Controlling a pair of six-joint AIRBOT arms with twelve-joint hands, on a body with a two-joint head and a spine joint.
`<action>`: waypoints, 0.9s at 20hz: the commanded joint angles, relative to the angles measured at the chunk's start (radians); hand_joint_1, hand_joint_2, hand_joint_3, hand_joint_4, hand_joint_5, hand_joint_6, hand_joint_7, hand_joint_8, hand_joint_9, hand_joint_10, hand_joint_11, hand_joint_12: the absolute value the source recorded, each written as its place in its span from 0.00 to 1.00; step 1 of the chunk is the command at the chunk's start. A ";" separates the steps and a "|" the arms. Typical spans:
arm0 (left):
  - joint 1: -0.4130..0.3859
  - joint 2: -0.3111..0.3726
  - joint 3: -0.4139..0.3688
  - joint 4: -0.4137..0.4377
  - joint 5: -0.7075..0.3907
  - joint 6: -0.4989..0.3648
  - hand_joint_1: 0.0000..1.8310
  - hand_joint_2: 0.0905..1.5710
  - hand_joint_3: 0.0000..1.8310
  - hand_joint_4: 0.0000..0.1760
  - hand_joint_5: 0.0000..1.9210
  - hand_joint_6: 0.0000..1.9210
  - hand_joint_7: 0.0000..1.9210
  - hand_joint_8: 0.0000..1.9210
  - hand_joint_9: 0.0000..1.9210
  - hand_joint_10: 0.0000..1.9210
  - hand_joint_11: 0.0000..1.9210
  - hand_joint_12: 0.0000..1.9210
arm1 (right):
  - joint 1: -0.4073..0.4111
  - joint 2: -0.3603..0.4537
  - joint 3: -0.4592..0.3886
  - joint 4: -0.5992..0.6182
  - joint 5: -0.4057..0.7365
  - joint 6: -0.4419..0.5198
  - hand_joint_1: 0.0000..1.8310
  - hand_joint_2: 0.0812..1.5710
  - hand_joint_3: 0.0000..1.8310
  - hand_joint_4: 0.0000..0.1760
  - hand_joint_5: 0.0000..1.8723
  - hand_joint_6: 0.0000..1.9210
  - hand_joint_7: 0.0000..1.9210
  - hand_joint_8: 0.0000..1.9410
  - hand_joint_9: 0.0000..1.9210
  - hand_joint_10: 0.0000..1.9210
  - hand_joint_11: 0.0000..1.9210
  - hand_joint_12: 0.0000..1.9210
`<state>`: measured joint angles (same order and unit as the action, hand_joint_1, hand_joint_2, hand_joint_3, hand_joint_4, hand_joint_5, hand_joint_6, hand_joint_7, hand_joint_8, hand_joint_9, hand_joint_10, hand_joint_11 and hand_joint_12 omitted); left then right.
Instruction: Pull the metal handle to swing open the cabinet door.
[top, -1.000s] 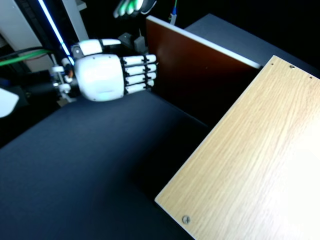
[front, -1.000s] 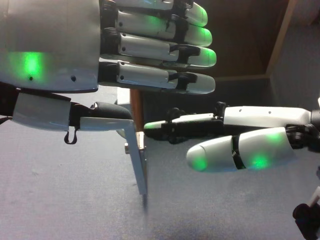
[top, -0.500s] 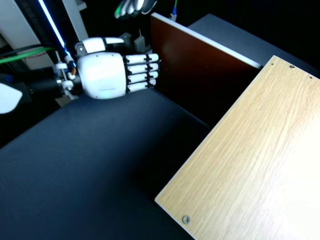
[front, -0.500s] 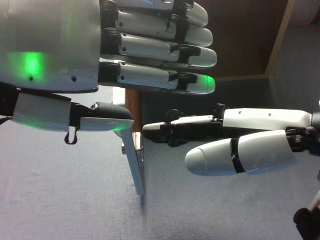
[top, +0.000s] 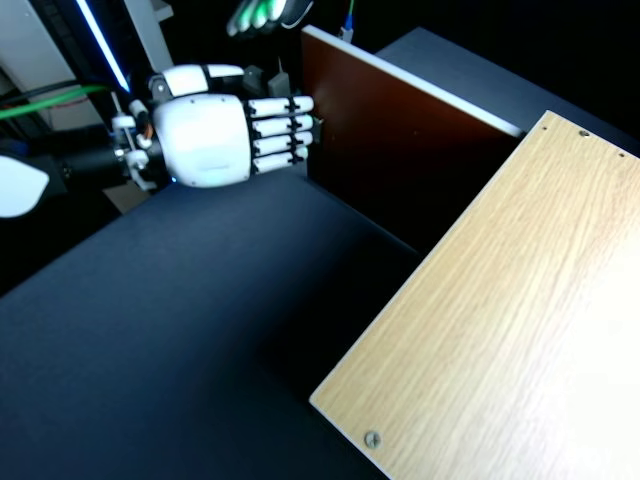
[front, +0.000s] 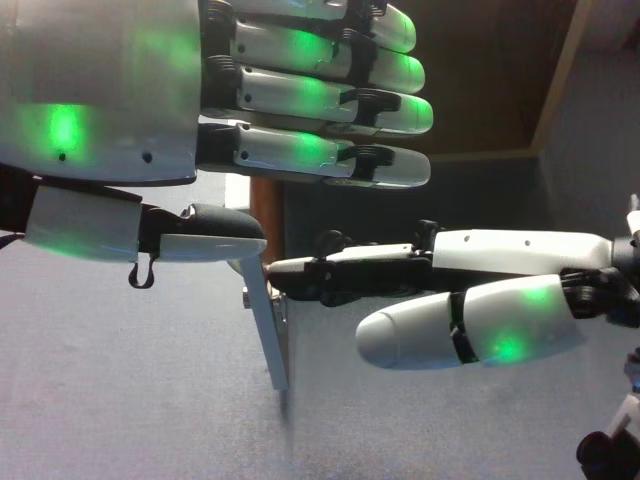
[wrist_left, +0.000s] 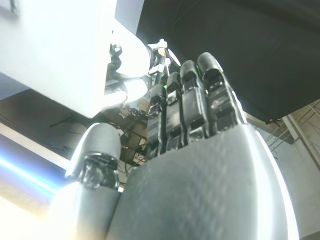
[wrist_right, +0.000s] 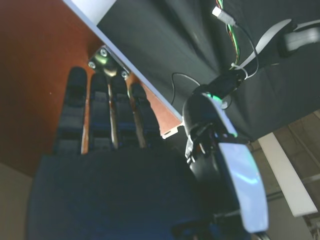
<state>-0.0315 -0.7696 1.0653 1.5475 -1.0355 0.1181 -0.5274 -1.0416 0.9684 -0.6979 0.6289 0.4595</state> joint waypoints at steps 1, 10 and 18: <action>-0.011 0.007 0.000 -0.094 -0.022 0.003 0.00 1.00 0.07 0.00 0.10 0.00 0.11 0.00 0.10 0.00 0.00 0.26 | 0.005 -0.007 -0.009 0.042 0.102 -0.006 0.00 1.00 0.06 0.00 0.05 0.00 0.06 0.00 0.06 0.00 0.00 0.23; -0.011 0.007 0.000 -0.094 -0.022 0.003 0.00 1.00 0.07 0.00 0.11 0.00 0.11 0.00 0.10 0.00 0.00 0.27 | 0.001 -0.014 -0.011 0.053 0.086 -0.026 0.00 1.00 0.05 0.00 0.05 0.00 0.07 0.00 0.07 0.00 0.00 0.24; -0.011 0.007 0.000 -0.094 -0.022 0.003 0.00 1.00 0.08 0.00 0.10 0.00 0.11 0.00 0.10 0.00 0.00 0.27 | 0.002 -0.020 0.096 0.053 0.048 -0.026 0.00 1.00 0.05 0.00 0.05 0.00 0.07 0.00 0.06 0.00 0.00 0.23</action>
<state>-0.0315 -0.7696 1.0653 1.5478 -1.0351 0.1181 -0.5285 -1.0622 1.0718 -0.6846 0.5816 0.4278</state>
